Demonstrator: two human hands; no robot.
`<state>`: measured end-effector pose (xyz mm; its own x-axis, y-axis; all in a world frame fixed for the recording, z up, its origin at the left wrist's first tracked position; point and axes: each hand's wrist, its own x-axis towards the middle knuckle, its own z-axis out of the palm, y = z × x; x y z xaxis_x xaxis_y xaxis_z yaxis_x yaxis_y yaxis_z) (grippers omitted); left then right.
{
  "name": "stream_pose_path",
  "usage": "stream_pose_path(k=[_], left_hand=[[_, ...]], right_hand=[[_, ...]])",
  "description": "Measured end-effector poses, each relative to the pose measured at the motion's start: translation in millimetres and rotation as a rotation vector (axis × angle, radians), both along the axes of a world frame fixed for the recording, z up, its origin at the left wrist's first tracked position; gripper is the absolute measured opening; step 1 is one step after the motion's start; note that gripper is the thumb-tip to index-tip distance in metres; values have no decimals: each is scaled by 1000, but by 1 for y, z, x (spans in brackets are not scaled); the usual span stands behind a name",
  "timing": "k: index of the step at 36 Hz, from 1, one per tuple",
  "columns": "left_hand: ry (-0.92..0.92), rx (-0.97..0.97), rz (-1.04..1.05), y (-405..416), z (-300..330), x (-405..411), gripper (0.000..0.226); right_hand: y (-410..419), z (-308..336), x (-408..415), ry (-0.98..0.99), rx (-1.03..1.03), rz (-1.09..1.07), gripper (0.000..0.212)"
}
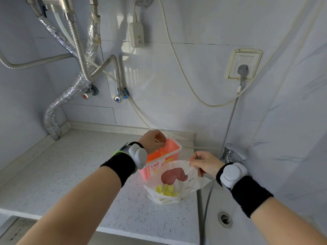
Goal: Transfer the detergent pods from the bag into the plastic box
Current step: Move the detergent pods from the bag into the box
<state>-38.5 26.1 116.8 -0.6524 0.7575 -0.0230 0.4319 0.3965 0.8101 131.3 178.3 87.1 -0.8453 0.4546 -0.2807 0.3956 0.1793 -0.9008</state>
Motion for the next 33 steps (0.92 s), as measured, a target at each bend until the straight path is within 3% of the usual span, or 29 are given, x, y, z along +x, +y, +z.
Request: stream_pose_path(k=[6,9,12,15,23,33], left_hand=[[-108,-240,-350,-3,3,40,8],[11,-488,-495,-5,-9,58,24],[165,-610,-534,-6,-28,73,43],[270,-649,-530,-6,-45,81,48],[327,-711,-591,-2,-67,80,39],[127,-507,-481,-5,-66,71,29]], right_hand=[[-2,1,-4,36,-25,-2,17],[-3,3,-5,60,-59,-6,17],[-5,4,-5,73,-76,-5,19],[-9,4,-5,55,-50,16,18],[-14,-2,-2,9,-13,36,17],[-10,-8,3,2,-44,-17,14]])
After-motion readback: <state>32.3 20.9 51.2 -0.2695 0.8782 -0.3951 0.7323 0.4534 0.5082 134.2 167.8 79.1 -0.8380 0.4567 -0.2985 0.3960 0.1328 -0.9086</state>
